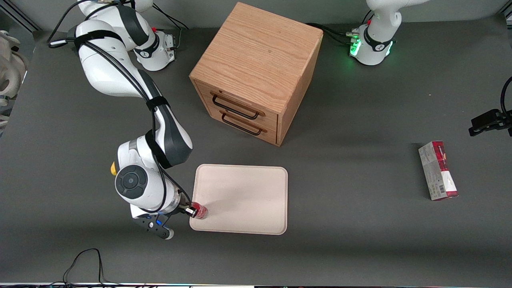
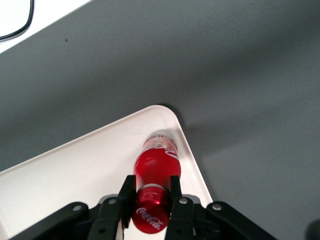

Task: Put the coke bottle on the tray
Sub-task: 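Lower the bottle onto the tray and open the right gripper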

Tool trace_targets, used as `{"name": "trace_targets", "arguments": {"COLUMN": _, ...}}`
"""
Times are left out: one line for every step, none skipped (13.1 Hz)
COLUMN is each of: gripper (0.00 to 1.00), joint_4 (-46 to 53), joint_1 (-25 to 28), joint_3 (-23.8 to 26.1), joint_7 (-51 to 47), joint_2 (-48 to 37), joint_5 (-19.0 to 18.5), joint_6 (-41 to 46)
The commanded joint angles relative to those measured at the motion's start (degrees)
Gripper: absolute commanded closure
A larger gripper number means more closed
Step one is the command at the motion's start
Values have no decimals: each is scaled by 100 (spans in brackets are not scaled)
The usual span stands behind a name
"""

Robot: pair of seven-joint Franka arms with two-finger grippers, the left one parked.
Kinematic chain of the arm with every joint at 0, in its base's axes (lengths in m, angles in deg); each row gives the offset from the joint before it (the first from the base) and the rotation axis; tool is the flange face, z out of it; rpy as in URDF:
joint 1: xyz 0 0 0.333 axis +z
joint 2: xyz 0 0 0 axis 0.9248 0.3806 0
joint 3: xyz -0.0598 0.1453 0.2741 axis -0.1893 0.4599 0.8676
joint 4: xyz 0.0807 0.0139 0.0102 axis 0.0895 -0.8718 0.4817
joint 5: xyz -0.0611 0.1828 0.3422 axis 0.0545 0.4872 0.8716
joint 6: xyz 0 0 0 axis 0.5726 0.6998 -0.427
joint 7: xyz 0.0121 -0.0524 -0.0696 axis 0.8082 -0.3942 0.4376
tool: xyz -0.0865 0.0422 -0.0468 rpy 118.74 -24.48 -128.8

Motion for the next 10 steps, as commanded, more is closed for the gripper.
{"name": "trace_targets", "arguments": {"gripper": 4, "joint_4": 215, "joint_1": 87, "joint_3": -34, "joint_7": -179, "joint_2": 89, "joint_5": -183, "joint_6": -14}}
{"name": "trace_targets", "arguments": {"gripper": 0, "joint_4": 215, "joint_1": 87, "joint_3": -34, "joint_7": -196, "joint_2": 89, "joint_5": -254, "joint_6": -14}}
{"name": "trace_targets", "arguments": {"gripper": 0, "joint_4": 215, "joint_1": 87, "joint_3": -34, "joint_7": -196, "joint_2": 80, "joint_5": -263, "joint_6": -14}}
{"name": "trace_targets", "arguments": {"gripper": 0, "joint_4": 215, "joint_1": 87, "joint_3": -34, "joint_7": -196, "joint_2": 80, "joint_5": -263, "joint_6": -14}}
{"name": "trace_targets", "arguments": {"gripper": 0, "joint_4": 215, "joint_1": 87, "joint_3": -34, "joint_7": -196, "joint_2": 80, "joint_5": -263, "joint_6": -6}}
{"name": "trace_targets", "arguments": {"gripper": 0, "joint_4": 215, "joint_1": 87, "joint_3": -34, "joint_7": -196, "joint_2": 71, "joint_5": -263, "joint_6": -6}}
{"name": "trace_targets", "arguments": {"gripper": 0, "joint_4": 215, "joint_1": 87, "joint_3": -34, "joint_7": -196, "joint_2": 71, "joint_5": -272, "joint_6": -6}}
{"name": "trace_targets", "arguments": {"gripper": 0, "joint_4": 215, "joint_1": 87, "joint_3": -34, "joint_7": -196, "joint_2": 71, "joint_5": -263, "joint_6": 3}}
{"name": "trace_targets", "arguments": {"gripper": 0, "joint_4": 206, "joint_1": 87, "joint_3": -43, "joint_7": -188, "joint_2": 45, "joint_5": -272, "joint_6": 47}}
{"name": "trace_targets", "arguments": {"gripper": 0, "joint_4": 206, "joint_1": 87, "joint_3": -43, "joint_7": -179, "joint_2": 10, "joint_5": -272, "joint_6": 99}}
